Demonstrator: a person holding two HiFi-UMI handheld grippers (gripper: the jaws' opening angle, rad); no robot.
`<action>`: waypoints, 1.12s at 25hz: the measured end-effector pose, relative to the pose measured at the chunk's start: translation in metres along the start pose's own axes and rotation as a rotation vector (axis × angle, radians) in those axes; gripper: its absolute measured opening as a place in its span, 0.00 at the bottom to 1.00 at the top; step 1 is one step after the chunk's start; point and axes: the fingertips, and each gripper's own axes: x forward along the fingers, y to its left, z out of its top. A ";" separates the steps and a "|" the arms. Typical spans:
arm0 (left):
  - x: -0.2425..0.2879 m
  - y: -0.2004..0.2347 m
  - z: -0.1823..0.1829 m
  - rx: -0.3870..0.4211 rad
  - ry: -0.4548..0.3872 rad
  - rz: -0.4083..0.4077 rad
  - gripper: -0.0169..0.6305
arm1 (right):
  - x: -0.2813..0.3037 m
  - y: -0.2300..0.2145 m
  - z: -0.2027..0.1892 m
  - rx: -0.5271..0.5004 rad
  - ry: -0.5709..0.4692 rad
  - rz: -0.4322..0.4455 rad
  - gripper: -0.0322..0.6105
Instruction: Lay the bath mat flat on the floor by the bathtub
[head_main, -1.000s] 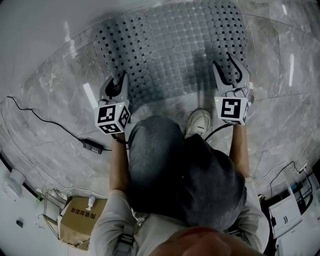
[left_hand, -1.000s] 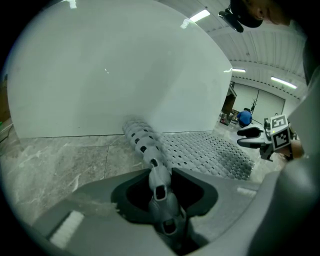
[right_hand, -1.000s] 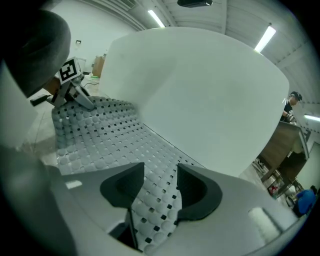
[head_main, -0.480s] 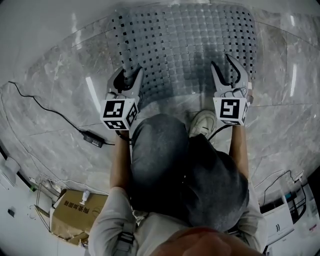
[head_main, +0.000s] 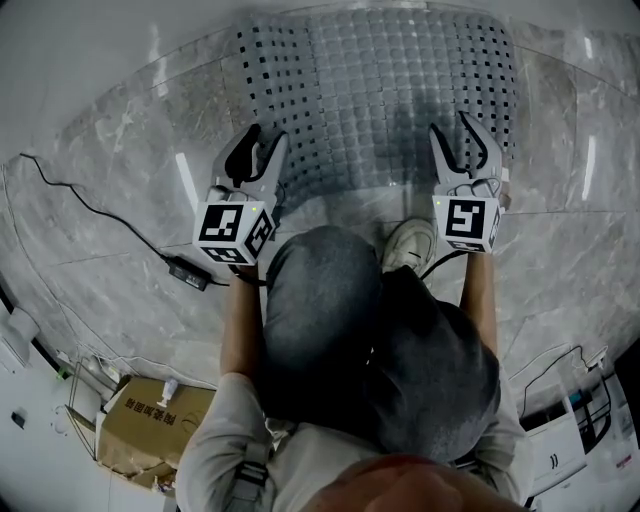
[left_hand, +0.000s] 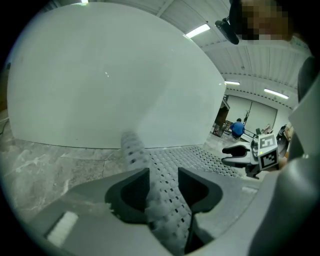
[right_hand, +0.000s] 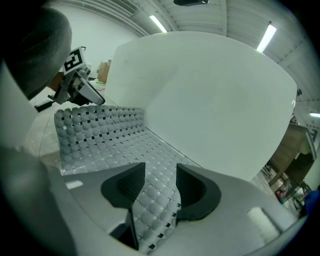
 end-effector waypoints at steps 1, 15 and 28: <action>0.000 -0.004 0.003 0.004 -0.008 -0.020 0.32 | -0.001 0.001 0.001 0.000 -0.001 0.001 0.36; 0.004 -0.035 0.016 0.060 -0.043 -0.109 0.32 | -0.009 0.004 0.002 0.007 -0.005 -0.008 0.35; 0.014 -0.045 0.051 0.166 -0.121 -0.108 0.24 | -0.012 -0.011 0.032 0.060 -0.090 -0.036 0.22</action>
